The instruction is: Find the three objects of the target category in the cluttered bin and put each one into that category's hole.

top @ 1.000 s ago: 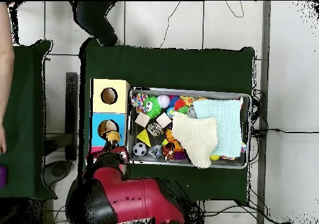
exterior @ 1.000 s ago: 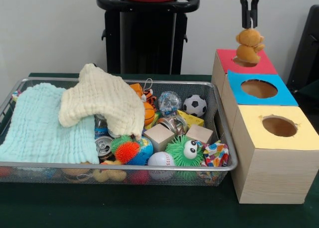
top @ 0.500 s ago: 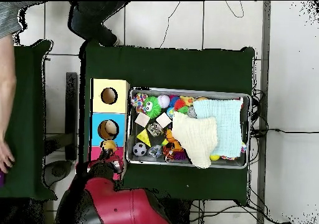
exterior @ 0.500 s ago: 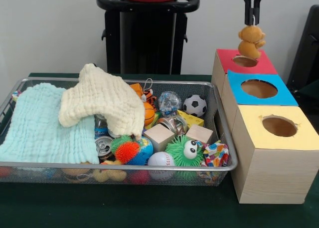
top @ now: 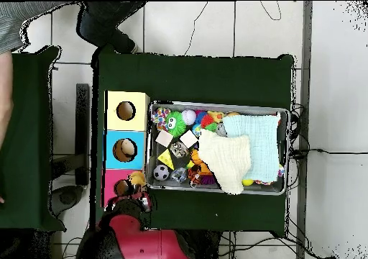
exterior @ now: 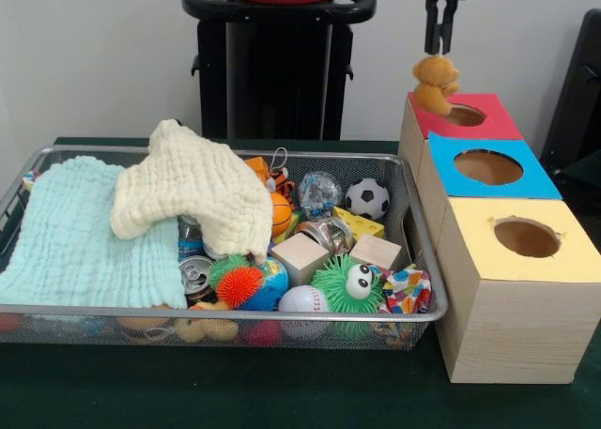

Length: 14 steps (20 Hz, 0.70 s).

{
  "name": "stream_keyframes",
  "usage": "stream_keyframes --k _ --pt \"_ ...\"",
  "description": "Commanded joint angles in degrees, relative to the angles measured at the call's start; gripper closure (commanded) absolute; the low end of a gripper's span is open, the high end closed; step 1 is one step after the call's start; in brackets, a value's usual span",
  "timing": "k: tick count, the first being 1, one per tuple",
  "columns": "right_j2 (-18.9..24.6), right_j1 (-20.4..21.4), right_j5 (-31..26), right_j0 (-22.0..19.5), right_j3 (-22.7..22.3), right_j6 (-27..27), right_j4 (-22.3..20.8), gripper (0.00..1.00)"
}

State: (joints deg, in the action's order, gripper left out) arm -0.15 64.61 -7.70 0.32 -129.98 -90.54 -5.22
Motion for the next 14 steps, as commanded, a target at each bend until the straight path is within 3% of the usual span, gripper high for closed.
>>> stream_keyframes --k 1,7,14 --pt "-0.3 -7.6 5.9 -1.4 -5.4 -13.5 0.3 1.0" --pt "0.1 -11.8 10.3 0.3 -5.4 -14.7 1.8 1.0" --pt "-0.3 -8.3 6.8 2.8 -5.7 -15.0 4.9 1.0"
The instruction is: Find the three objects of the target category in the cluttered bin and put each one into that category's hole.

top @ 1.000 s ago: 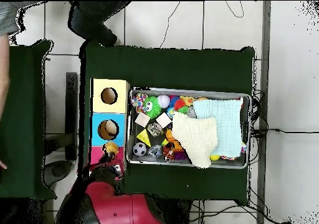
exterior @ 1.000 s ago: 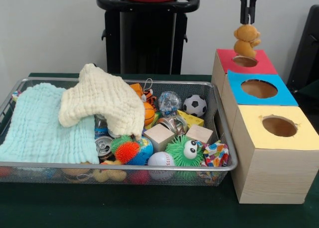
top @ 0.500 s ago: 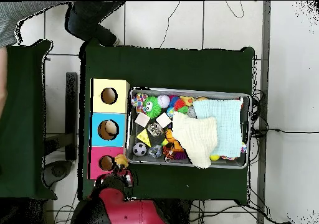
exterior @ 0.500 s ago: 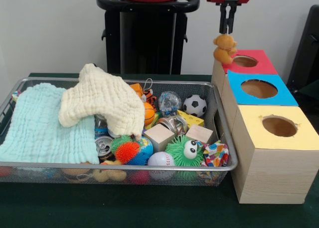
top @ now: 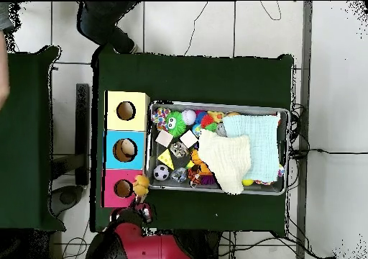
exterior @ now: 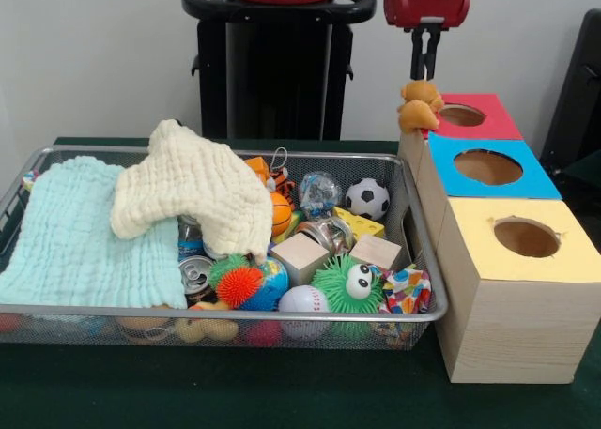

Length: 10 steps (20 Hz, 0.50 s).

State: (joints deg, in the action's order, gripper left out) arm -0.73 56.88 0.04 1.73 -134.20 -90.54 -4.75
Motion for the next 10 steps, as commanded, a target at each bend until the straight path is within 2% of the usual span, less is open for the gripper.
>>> stream_keyframes --k 1,10 --pt "0.0 -0.2 -1.3 1.9 -1.5 -15.1 4.9 1.0" --pt "-2.5 3.4 -6.5 4.6 0.2 -13.5 7.0 1.0"
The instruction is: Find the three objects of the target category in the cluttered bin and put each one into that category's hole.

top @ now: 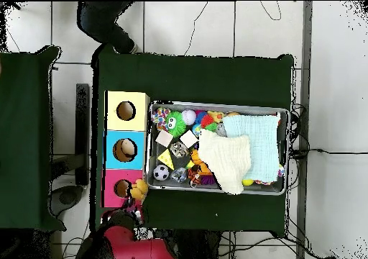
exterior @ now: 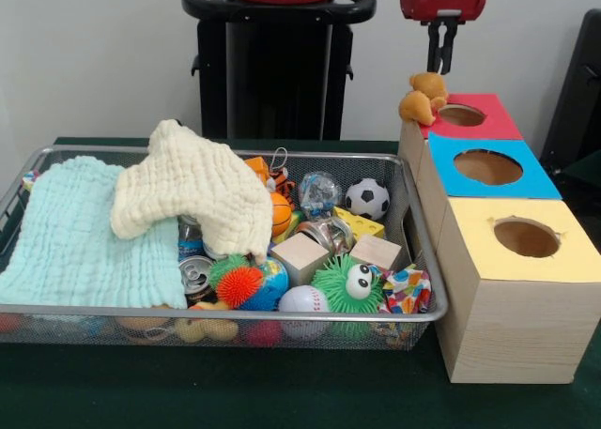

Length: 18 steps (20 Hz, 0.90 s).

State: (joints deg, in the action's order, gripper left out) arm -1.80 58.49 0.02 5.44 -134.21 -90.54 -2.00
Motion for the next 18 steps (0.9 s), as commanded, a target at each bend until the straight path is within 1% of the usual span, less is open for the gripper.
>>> stream_keyframes --k 1,6,9,13,16,18 --pt "-1.5 2.0 -7.1 1.1 0.4 -13.4 4.6 1.0" --pt "-2.0 3.3 -9.2 1.5 1.2 -12.5 5.3 1.0" --pt "-2.0 3.8 -11.4 1.9 3.2 -11.7 5.8 1.0" --pt "-1.5 4.1 -12.8 1.9 4.6 -11.2 6.0 1.0" --pt "-1.3 4.3 -13.5 2.1 5.1 -11.2 6.0 1.0" --pt "-0.4 4.3 -13.0 1.7 5.1 -11.2 6.2 1.0"
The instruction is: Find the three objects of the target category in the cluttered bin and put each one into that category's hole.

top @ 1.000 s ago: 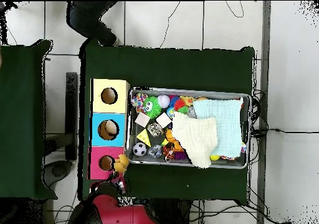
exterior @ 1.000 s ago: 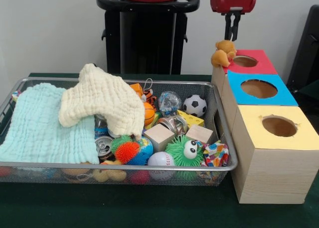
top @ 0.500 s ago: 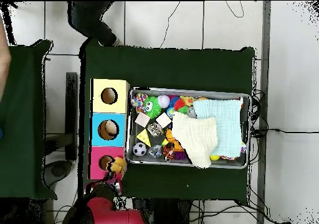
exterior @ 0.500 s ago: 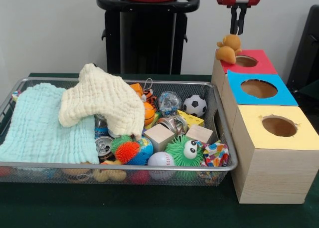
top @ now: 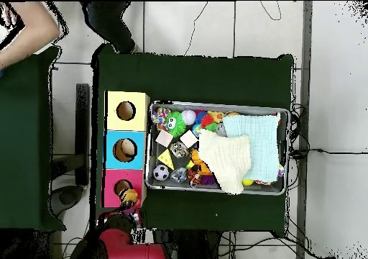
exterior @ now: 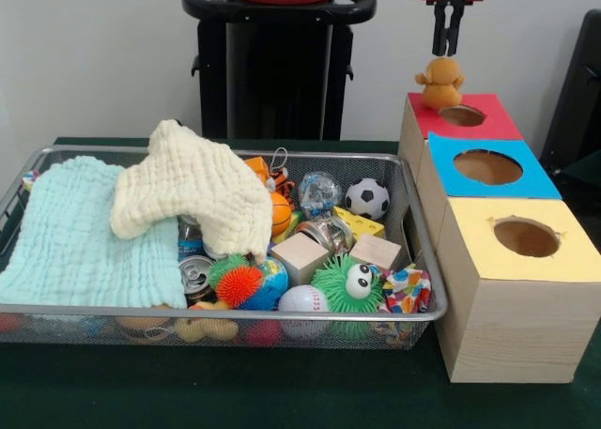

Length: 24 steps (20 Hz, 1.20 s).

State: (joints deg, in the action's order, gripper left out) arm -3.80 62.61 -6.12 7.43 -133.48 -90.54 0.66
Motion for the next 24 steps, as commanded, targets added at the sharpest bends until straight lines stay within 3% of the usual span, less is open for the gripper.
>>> stream_keyframes --k 1,15,24 --pt "2.3 0.1 -6.2 -0.6 4.1 -11.3 3.7 1.0" --pt "2.1 -4.5 -3.4 3.2 7.7 -12.9 7.0 1.0" --pt "1.7 -4.5 -2.6 3.3 7.7 -12.1 7.5 1.0"
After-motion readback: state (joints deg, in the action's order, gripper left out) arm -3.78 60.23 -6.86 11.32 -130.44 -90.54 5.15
